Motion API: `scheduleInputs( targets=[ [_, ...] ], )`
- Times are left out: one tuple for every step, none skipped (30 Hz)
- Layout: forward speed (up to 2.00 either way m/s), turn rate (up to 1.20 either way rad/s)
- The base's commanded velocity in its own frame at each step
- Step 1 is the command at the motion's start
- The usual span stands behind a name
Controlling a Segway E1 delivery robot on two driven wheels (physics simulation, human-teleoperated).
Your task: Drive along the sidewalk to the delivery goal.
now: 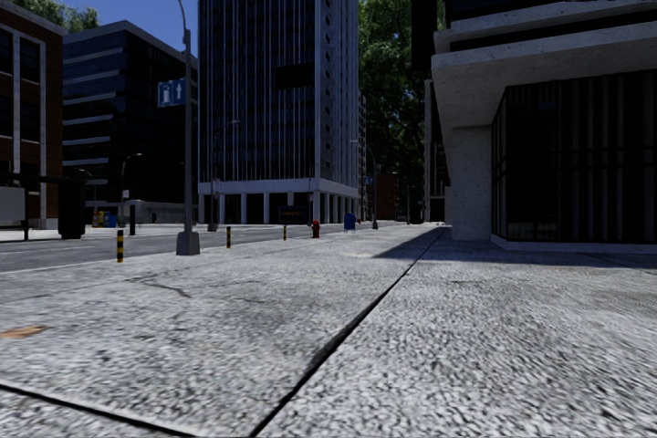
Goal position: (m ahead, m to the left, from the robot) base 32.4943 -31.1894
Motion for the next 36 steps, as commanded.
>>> scheduleInputs(
  targets=[
    [2.0,0.0],
    [2.0,0.0],
    [2.0,0.0],
    [2.0,0.0],
    [2.0,0.0],
    [2.0,0.0],
    [2.0,0.0],
    [2.0,0.0],
    [2.0,0.0],
    [2.0,0.0],
    [2.0,0.0],
    [2.0,0.0],
    [2.0,0.0],
    [2.0,0.0],
    [2.0,0.0],
    [2.0,0.0],
    [2.0,0.0],
    [2.0,0.0],
    [2.0,0.0],
    [2.0,0.0],
    [2.0,0.0],
    [2.0,0.0],
    [2.0,0.0],
    [2.0,0.0],
    [2.0,0.0],
    [2.0,0.0],
    [2.0,0.0],
    [2.0,0.0],
    [2.0,0.0],
    [2.0,0.0],
    [2.0,0.0],
    [2.0,0.0],
    [2.0,0.0],
    [2.0,0.0],
    [2.0,0.0],
    [2.0,0.0]
  ],
)
